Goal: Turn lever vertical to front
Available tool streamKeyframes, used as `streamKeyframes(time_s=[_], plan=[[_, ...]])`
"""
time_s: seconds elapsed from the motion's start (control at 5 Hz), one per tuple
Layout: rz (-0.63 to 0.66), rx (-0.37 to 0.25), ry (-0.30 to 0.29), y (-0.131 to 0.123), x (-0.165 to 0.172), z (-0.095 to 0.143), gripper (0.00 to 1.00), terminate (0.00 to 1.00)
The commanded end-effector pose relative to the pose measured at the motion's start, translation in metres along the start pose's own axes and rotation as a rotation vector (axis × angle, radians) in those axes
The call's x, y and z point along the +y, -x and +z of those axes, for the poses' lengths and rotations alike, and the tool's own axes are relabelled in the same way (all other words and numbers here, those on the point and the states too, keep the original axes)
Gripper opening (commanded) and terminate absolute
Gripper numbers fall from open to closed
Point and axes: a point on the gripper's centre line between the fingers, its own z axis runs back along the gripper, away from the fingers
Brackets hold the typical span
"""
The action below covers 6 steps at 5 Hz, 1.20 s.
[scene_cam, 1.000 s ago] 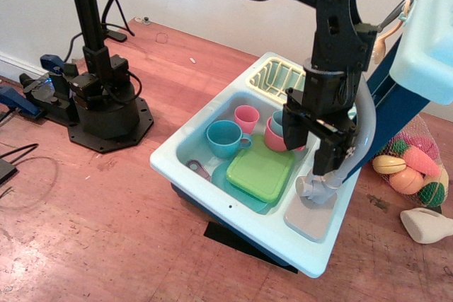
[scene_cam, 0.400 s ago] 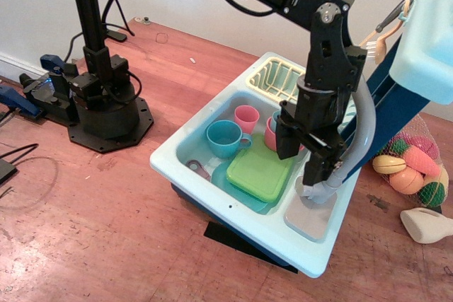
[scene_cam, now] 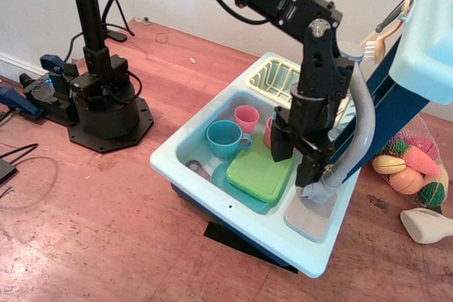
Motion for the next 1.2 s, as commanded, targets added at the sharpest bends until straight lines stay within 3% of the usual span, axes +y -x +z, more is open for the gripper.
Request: streamKeyframes(time_s=[0.0, 0.4, 0.6, 0.8, 1.0], plan=[[0.009, -0.045, 0.056, -0.007, 0.006, 0.004, 1.00, 0.00], [0.049, -0.040, 0.082, -0.002, 0.019, -0.011, 1.00, 0.00], [0.073, -0.071, 0.090, -0.006, 0.029, -0.005, 1.00, 0.00], [0.137, -0.139, 0.108, -0.011, 0.046, 0.008, 1.00, 0.00], [0.198, -0.249, 0.073, -0.016, 0.082, 0.052, 1.00, 0.00]])
